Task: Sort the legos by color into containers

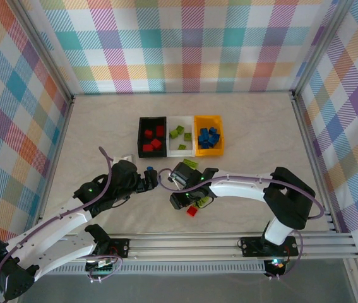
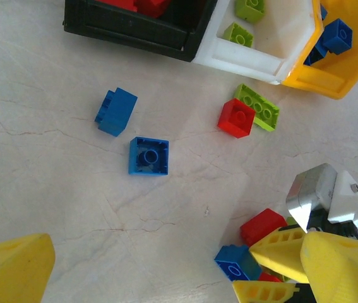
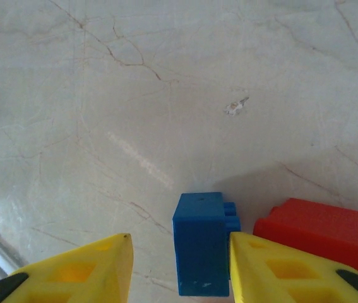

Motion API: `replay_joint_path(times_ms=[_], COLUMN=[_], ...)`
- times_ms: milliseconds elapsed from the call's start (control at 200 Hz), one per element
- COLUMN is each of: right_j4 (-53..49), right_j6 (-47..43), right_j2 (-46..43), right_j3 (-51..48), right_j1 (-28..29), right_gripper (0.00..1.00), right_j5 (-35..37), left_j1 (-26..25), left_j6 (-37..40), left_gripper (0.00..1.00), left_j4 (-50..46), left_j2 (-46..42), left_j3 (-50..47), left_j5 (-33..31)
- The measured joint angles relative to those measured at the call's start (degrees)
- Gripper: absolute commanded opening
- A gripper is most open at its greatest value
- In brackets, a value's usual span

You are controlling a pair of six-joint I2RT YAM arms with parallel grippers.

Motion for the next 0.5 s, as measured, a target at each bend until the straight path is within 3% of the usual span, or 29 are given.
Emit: replay_joint_path(times_ms=[170,325,500], right_j4=[-1.90,-3.21,-2.99], right_j6=[0.00,-0.09,-0.94], right_j2=[1.84,3.39,3.52], right_j3=[2.16,3.74,3.72], right_j1=[1.38,2.36,3.34], right_gripper=[0.43,0.37,0.42], right_j5=[4.63,8.02,7.85], left_j1=[0.00,0.11,0.46], left_j6=[0.00,0.00,0.00], left_gripper=[1.00,1.00,1.00], left_j4=[-0.02,-0.02,-0.11], left_j2=[-0.11,-0.37,-0.37], left_j3=[0.00,0.00,0.00], left_j5=[-0.02,0.00,0.22])
